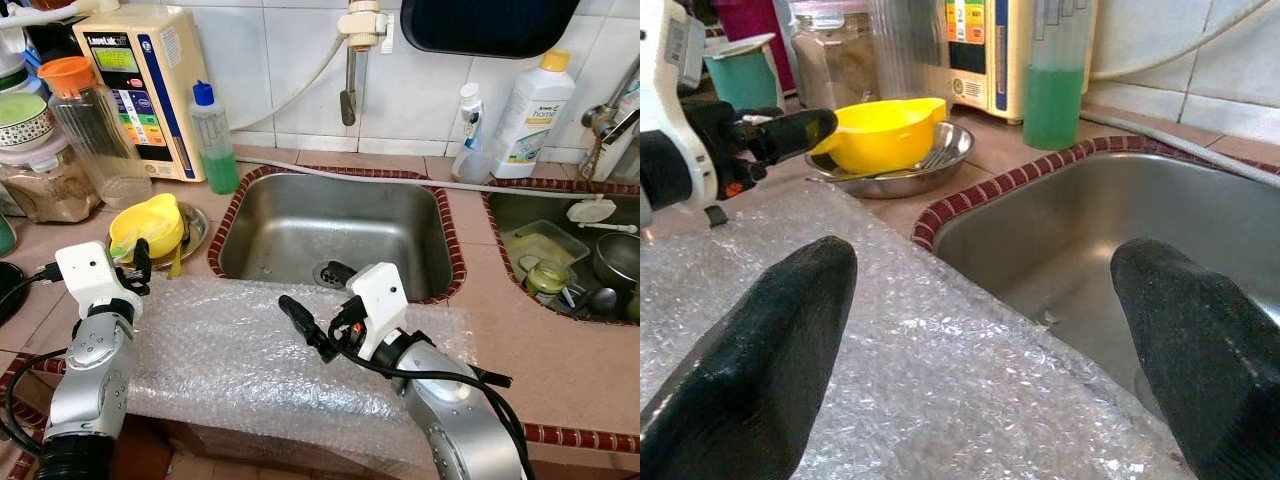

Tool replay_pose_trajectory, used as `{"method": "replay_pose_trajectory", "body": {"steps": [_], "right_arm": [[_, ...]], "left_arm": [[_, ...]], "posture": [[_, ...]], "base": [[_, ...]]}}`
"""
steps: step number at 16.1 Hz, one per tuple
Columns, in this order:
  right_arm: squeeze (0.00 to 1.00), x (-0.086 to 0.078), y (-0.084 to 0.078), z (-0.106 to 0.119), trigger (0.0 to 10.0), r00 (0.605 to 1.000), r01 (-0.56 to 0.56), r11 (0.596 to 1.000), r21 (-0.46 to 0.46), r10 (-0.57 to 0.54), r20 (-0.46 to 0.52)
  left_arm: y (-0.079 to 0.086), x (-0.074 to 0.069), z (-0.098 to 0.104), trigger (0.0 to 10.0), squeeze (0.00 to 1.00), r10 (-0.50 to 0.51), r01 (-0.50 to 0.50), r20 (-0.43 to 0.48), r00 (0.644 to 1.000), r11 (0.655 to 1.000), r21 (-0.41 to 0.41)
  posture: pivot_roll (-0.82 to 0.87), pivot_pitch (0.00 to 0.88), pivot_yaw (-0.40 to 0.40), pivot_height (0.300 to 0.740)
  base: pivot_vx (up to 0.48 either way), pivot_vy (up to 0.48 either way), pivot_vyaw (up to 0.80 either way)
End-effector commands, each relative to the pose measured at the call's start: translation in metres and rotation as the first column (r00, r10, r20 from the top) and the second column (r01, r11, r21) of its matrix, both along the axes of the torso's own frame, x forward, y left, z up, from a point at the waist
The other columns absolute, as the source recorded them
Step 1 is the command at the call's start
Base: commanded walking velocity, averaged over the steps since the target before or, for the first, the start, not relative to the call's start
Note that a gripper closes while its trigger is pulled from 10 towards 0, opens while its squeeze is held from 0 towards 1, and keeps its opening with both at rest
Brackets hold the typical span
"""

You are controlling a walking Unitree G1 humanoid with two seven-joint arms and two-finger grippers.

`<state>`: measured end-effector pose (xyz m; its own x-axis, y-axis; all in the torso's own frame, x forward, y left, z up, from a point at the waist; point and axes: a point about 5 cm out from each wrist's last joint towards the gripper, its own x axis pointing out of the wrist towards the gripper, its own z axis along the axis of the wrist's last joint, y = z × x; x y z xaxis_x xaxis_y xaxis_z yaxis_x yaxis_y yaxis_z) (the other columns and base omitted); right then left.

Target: Kitchen organization

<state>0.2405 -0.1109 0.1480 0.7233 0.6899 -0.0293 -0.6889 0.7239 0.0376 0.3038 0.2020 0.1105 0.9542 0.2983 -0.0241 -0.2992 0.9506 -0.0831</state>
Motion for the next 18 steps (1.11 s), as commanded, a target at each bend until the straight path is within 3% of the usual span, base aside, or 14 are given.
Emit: {"method": "replay_pose_trajectory", "body": {"steps": [1, 7, 18], "right_arm": [[0.0, -0.003, 0.001, 0.005, 10.0, 1.0, -0.02, 1.0, 0.009, 0.02, 0.014], [0.0, -0.006, -0.005, 0.013, 10.0, 0.993, -0.113, 0.991, 0.076, 0.114, -0.017], [0.0, -0.005, -0.009, 0.018, 10.0, 0.988, -0.148, 0.986, 0.076, 0.15, -0.024]], "left_arm": [[0.001, 0.003, 0.003, 0.0, 0.0, -0.003, 0.003, 0.011, 1.0, 1.0, 0.006], [0.0, 0.002, 0.002, 0.0, 0.0, -0.007, 0.006, 0.014, 1.0, 1.0, 0.019], [0.006, 0.0, 0.01, 0.0, 0.0, 0.013, -0.018, 0.05, 0.999, 0.996, 0.09]], "posture": [[-0.04, 0.0, 0.056, 0.74], [-0.04, 0.0, 0.053, 0.74], [-0.03, 0.0, 0.051, 0.74]], "base": [[0.0, 0.0, 0.0], [0.0, 0.0, 0.0], [0.0, 0.0, 0.0]]}}
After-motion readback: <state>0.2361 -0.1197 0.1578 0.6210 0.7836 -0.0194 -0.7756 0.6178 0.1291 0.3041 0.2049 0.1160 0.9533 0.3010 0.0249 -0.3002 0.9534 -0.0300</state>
